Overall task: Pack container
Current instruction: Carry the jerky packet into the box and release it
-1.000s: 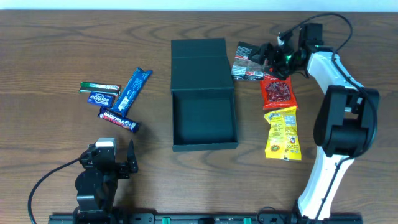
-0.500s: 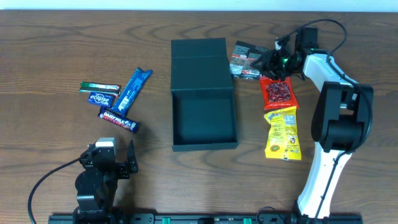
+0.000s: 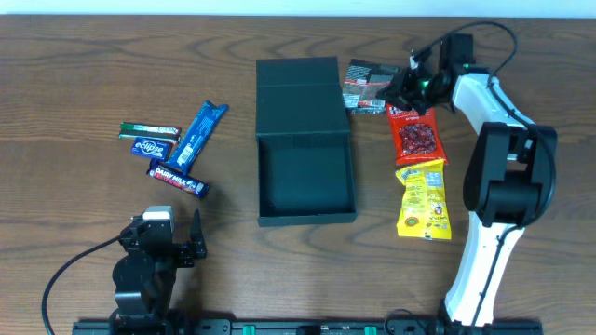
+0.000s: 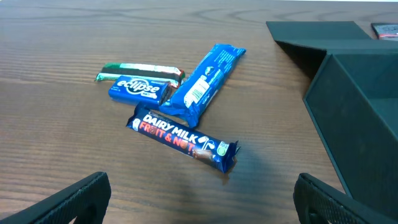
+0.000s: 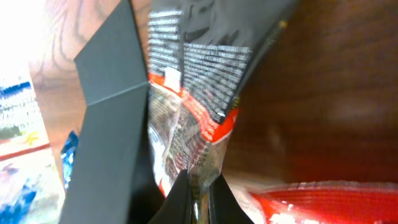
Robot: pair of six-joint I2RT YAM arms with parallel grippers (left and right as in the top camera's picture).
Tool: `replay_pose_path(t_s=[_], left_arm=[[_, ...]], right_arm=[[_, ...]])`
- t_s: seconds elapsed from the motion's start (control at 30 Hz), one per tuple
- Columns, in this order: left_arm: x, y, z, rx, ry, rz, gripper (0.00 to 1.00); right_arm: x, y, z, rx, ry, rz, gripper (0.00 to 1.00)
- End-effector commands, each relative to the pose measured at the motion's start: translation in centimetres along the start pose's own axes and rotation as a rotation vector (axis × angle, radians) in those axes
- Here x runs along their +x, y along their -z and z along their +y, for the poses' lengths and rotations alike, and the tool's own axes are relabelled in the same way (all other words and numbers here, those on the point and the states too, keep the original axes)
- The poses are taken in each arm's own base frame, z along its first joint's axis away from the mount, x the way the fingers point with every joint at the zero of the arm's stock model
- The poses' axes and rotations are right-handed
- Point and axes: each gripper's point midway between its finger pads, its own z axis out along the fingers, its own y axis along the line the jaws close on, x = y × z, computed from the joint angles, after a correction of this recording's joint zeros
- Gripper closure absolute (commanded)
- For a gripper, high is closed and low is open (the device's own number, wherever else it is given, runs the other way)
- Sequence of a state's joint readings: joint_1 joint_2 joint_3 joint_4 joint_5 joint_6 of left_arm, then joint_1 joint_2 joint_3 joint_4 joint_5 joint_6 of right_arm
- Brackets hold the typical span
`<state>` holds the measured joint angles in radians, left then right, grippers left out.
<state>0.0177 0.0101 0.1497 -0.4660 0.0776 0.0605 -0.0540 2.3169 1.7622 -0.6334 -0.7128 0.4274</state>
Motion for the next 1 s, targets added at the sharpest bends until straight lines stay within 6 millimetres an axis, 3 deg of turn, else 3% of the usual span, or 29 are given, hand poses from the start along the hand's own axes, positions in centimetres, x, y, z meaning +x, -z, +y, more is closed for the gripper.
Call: replay_pose_path(t_s=[0.0,0.13,0.3,0.43,0.5,0.63,0.77,0.83,0.97], left_arm=[[0.7,-0.3,0.2,-0.011,-0.013,0.013,0.05],[0.7,-0.3,0.2,-0.011,-0.013,0.013,0.05],[0.7,-0.3,0.2,-0.011,-0.013,0.013,0.05],[0.7,-0.3,0.2,-0.011,-0.013,0.013,0.05],[0.7,-0.3,0.2,-0.011,-0.013,0.013,0.05],[0.7,-0.3,0.2,-0.011,-0.013,0.013,0.05],[0.7,-0.3,0.2,-0.011,-0.013,0.013,0.05],[0.7,-0.3,0.2,-0.011,-0.013,0.013,0.05],[0.7,-0.3,0.2,-0.011,-0.013,0.013,0.05]], right_arm=[[-1.6,1.6,3.1,-0.028,0.088,-0.014,0.99],[-1.8,6.0,7.4,-0.021,0.186,0.001,0.99],[0.2,11.6,13.2,-0.030,0.318,-0.003,0.99],[3.6,15.5,17.9,-0.049,0.398,-0.009,0.98],[6.3,16.8,20.0,-0.058,0.432,0.012,0.98],[11.8,17.2,23.1,-0.076,0.485,0.102,0.99],[16.8,15.2,25.0,-0.119,0.529,0.230,0.98],[18.3,13.9,24.5,-0.109,0.536,0.270,0.98],[20.0,12.2,21.3,-0.084,0.500,0.311,0.98]])
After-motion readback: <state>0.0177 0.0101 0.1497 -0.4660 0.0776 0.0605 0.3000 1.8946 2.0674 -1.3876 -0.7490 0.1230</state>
